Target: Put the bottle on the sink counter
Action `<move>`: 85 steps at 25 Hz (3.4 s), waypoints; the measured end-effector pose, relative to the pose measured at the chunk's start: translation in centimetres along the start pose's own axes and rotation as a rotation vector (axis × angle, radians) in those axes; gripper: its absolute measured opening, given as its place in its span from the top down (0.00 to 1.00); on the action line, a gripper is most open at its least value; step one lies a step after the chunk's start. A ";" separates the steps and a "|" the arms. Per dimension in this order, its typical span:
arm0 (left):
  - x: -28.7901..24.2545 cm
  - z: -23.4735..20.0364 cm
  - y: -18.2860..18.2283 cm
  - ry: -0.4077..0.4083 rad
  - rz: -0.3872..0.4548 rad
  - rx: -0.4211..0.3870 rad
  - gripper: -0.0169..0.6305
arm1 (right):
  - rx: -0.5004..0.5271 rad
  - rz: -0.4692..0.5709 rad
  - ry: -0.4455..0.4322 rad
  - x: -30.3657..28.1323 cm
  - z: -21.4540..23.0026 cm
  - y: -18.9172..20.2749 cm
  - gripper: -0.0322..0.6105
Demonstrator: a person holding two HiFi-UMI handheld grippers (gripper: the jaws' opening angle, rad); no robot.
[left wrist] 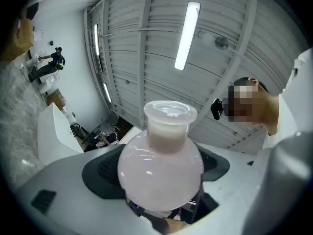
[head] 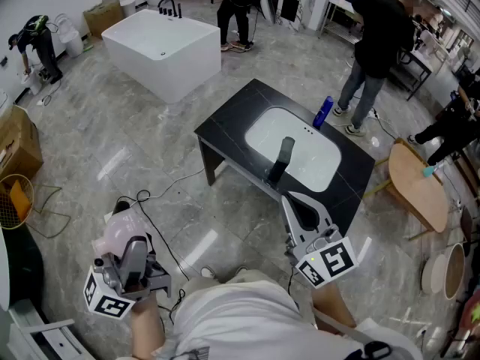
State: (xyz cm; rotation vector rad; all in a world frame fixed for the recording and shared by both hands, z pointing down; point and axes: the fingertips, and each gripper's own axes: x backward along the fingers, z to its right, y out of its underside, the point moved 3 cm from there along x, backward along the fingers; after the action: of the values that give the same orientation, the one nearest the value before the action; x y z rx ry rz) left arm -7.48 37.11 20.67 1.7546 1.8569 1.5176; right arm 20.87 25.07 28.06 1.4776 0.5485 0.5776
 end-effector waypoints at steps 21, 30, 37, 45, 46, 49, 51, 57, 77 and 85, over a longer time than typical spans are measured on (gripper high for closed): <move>0.9 0.8 2.1 -0.037 0.019 0.024 0.33 | -0.092 -0.001 -0.085 1.3 1.0 2.0 0.93; -0.5 -2.3 2.2 -0.038 0.017 0.046 0.33 | -0.071 -0.033 -0.088 -1.7 1.5 2.4 0.93; -4.6 -9.1 2.1 -0.010 -0.004 0.089 0.33 | -0.049 -0.055 -0.039 -7.9 3.6 1.9 0.93; -9.7 -18.9 -0.1 0.031 -0.046 0.127 0.33 | -0.013 -0.078 -0.002 -18.4 3.6 0.6 0.93; -10.3 -20.0 -0.3 0.033 -0.058 0.128 0.33 | -0.013 -0.085 0.007 -19.5 3.6 0.6 0.93; -11.6 -22.8 -0.5 0.057 -0.093 0.148 0.33 | -0.002 -0.101 0.029 -22.6 2.9 0.7 0.93; -12.0 -24.3 -0.4 0.075 -0.114 0.169 0.33 | 0.008 -0.108 0.039 -24.1 2.1 1.0 0.93; -13.7 -27.7 0.2 0.096 -0.142 0.218 0.33 | -0.002 -0.148 0.065 -26.9 1.9 2.3 0.93; -21.9 -30.3 4.0 0.056 -0.190 0.158 0.33 | -0.027 -0.133 0.064 -30.4 10.4 1.8 0.93; -24.7 -31.9 7.4 0.018 -0.240 0.129 0.33 | -0.058 -0.157 0.041 -31.6 13.7 3.3 0.93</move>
State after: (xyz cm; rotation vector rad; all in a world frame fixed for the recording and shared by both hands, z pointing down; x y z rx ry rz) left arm -17.91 -1.70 28.78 1.5042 2.1291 1.3561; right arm 6.10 -6.02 31.33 1.3571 0.6684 0.4977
